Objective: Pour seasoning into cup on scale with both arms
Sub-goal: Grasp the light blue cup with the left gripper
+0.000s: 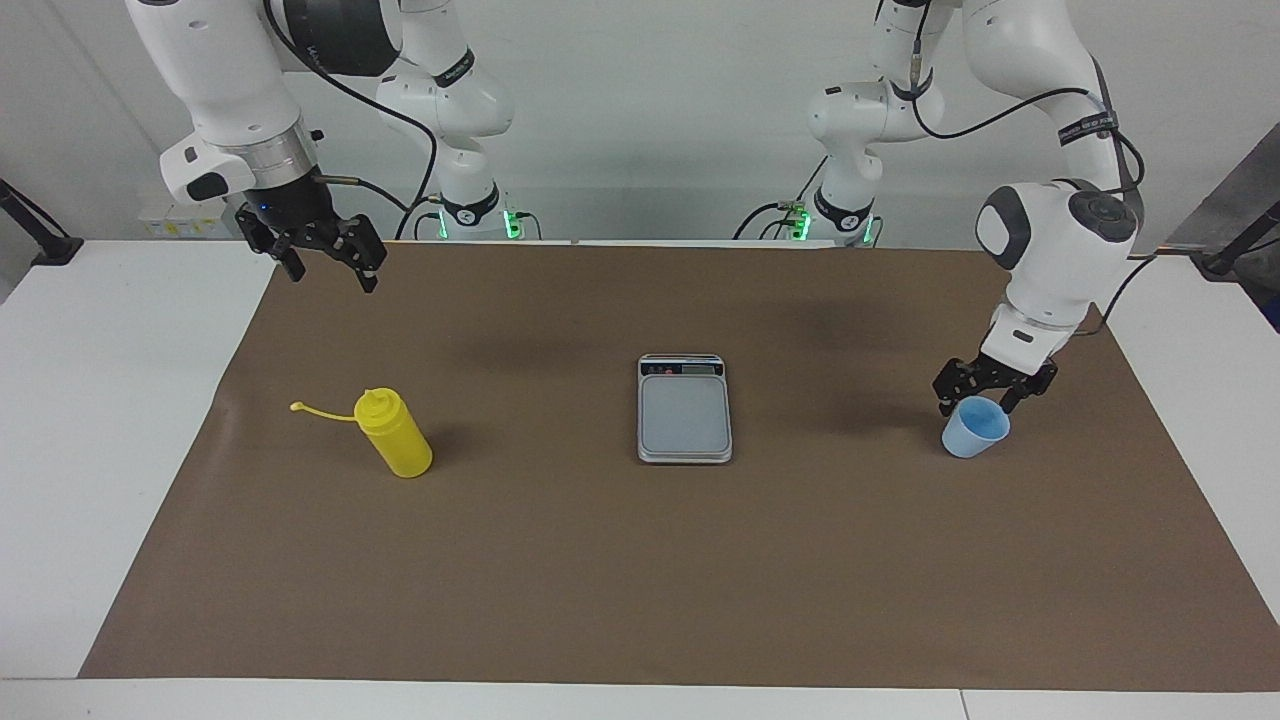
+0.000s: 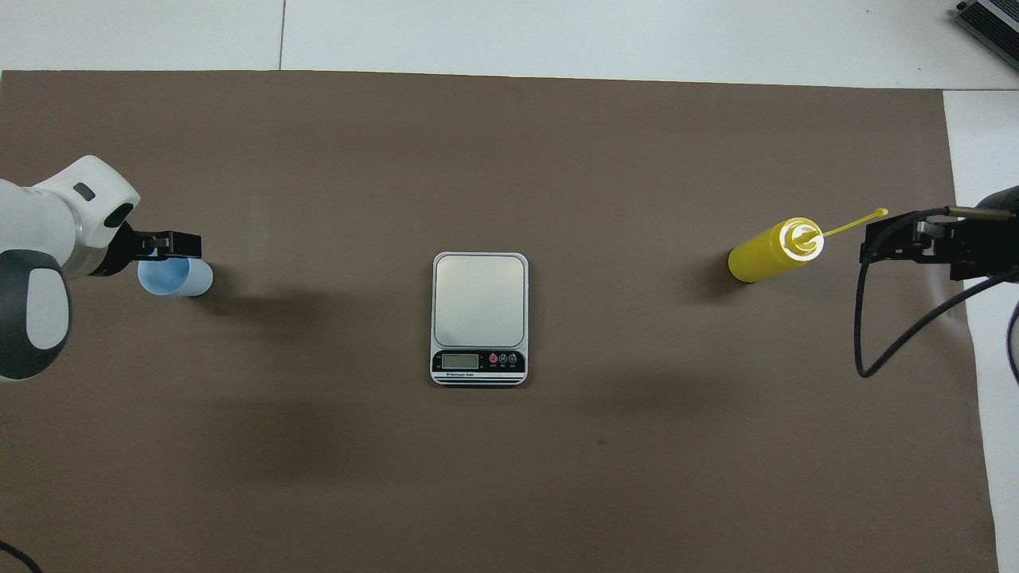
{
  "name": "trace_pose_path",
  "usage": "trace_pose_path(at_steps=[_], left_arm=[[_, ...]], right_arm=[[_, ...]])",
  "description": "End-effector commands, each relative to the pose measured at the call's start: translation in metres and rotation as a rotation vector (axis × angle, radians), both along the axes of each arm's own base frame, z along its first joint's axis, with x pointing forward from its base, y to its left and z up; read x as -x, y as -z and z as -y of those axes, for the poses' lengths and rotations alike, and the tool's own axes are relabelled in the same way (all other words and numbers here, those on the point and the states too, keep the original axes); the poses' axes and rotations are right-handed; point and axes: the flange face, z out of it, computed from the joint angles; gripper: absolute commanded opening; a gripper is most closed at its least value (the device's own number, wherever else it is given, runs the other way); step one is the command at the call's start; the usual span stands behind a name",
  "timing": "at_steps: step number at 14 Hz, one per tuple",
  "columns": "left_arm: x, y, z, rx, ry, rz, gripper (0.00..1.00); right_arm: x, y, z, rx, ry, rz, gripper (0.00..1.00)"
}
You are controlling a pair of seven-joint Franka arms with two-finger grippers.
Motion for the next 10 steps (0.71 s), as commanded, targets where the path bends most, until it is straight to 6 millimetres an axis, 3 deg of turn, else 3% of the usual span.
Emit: trace_pose_path(at_steps=[1, 3, 10], left_arm=[[0.007, 0.021, 0.003, -0.001, -0.008, 0.025, 1.0], [0.005, 0.038, 0.004, -0.001, -0.008, 0.019, 1.0], [0.003, 0.042, 0.003, -0.002, -0.007, 0.024, 1.0]], right_arm=[[0.007, -0.001, 0.005, -0.001, -0.013, -0.004, 1.0], [0.007, 0.0, 0.005, -0.001, -0.011, -0.005, 1.0], [0.007, 0.0, 0.006, -0.001, -0.011, -0.004, 1.0]])
